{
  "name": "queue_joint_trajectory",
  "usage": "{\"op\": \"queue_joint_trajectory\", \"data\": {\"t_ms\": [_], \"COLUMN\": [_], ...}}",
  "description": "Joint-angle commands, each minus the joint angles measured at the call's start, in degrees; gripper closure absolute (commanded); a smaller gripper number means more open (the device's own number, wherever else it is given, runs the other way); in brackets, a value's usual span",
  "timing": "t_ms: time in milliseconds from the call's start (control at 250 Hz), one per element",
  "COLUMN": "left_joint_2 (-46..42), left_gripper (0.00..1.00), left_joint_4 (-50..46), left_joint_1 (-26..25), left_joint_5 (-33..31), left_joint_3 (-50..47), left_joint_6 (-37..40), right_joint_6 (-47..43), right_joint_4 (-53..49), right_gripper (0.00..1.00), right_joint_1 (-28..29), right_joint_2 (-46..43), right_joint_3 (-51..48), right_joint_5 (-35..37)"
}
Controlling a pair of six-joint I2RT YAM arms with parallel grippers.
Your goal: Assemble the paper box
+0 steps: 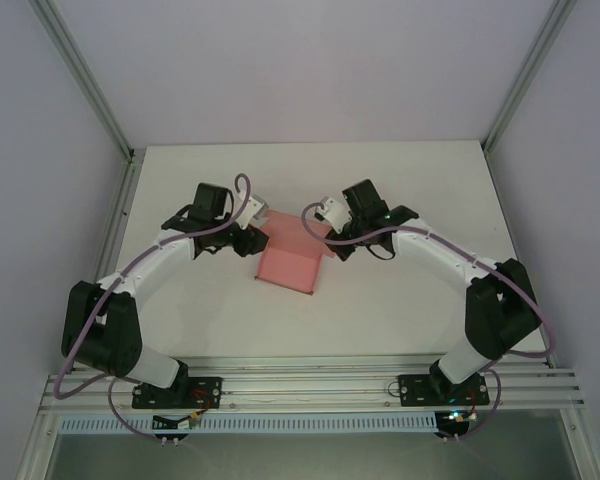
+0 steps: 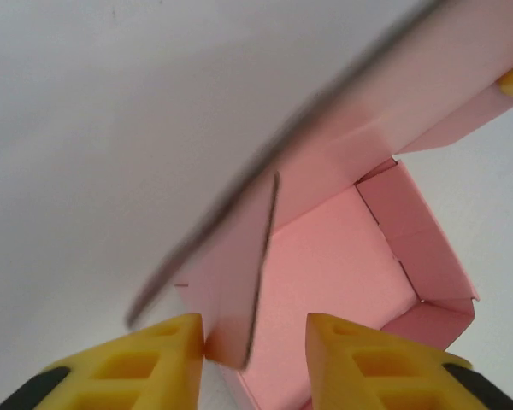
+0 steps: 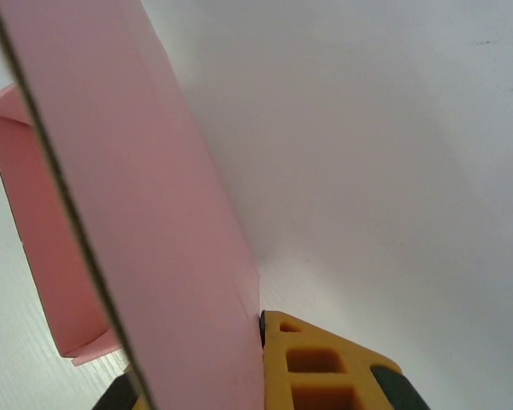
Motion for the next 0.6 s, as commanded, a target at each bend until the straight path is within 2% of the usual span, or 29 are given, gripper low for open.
{"op": "queue_joint_trajectory", "data": {"t_ms": [0,88,240,288,335,399,455,519,595], "left_joint_2": [1.84,3.35,4.67,4.98,5.26,5.31,5.01,4.55,4.20], "left_gripper": [0.81,0.86,0.93,1.00,1.00,1.00,1.00,1.00,1.00], "left_joint_4": [1.04,1.89,2.95,3.67,4.33,6.91,9.99,12.57,13.75], "left_joint_1": [-0.06,-0.16,-0.09,-0.17,-0.51,-1.17,-1.99,-3.49,-5.51], "left_joint_5": [2.72,3.16,2.65,1.86,-0.46,-3.45,-6.17,-10.03,-14.30], "left_joint_3": [2.60,3.47,3.82,3.73,3.88,3.28,1.81,0.01,-1.16], "left_joint_6": [-1.46,-3.01,-4.41,-5.35,-7.19,-10.63,-14.96,-18.09,-19.75], "right_joint_6": [-1.67,-2.62,-3.31,-3.80,-2.62,1.46,9.38,15.86,23.34], "right_joint_4": [-1.41,-1.46,-1.86,-2.39,-2.44,-2.21,-1.22,-1.15,2.01], "right_gripper": [0.98,0.99,0.98,0.99,0.99,0.99,1.00,0.99,1.00], "right_joint_1": [-0.14,-0.19,-0.08,-0.11,-0.03,-0.13,-0.06,0.57,2.21], "right_joint_2": [0.99,1.08,1.48,1.77,2.24,3.15,4.21,5.12,4.94], "right_joint_3": [2.38,2.48,3.22,3.59,4.25,5.62,7.15,8.90,8.77], "right_joint_5": [-3.14,-4.77,-3.46,-3.55,-2.89,-0.19,4.95,7.15,13.02]}}
